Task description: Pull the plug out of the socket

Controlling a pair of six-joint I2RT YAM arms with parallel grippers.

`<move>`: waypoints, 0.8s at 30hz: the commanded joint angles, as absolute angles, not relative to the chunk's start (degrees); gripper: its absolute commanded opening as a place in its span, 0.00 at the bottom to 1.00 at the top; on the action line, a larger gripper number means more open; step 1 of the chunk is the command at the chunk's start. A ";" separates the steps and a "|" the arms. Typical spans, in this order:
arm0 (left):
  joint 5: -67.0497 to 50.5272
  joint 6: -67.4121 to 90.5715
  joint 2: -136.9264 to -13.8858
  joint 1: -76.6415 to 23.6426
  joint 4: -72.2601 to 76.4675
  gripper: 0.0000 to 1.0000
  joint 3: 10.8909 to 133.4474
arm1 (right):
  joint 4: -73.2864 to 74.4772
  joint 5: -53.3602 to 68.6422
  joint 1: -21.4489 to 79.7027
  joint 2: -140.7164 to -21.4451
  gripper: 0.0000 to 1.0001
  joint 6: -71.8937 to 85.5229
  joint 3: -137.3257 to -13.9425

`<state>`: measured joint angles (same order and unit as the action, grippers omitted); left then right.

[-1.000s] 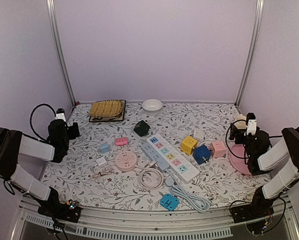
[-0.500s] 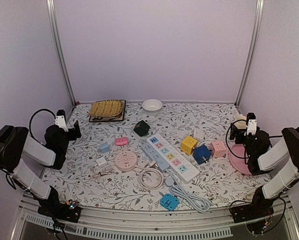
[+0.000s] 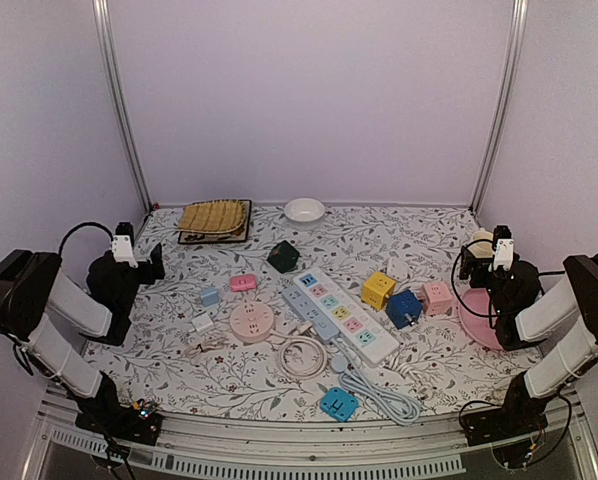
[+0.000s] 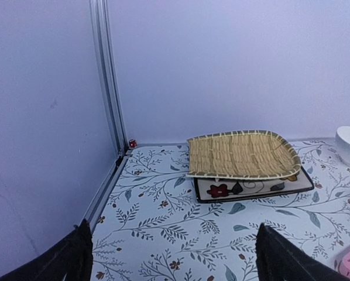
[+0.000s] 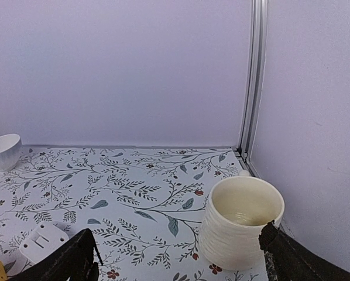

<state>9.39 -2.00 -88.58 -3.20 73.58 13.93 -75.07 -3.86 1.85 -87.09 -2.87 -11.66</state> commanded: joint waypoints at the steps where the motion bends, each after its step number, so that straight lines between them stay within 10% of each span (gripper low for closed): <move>1: 8.50 -2.81 -89.03 -2.54 75.93 0.97 13.56 | -76.42 -3.35 1.72 -87.63 0.99 -2.96 -12.31; 24: 8.49 -2.81 -89.03 -2.50 75.93 0.97 13.61 | -73.71 0.58 -0.19 -87.72 0.99 -2.37 -13.79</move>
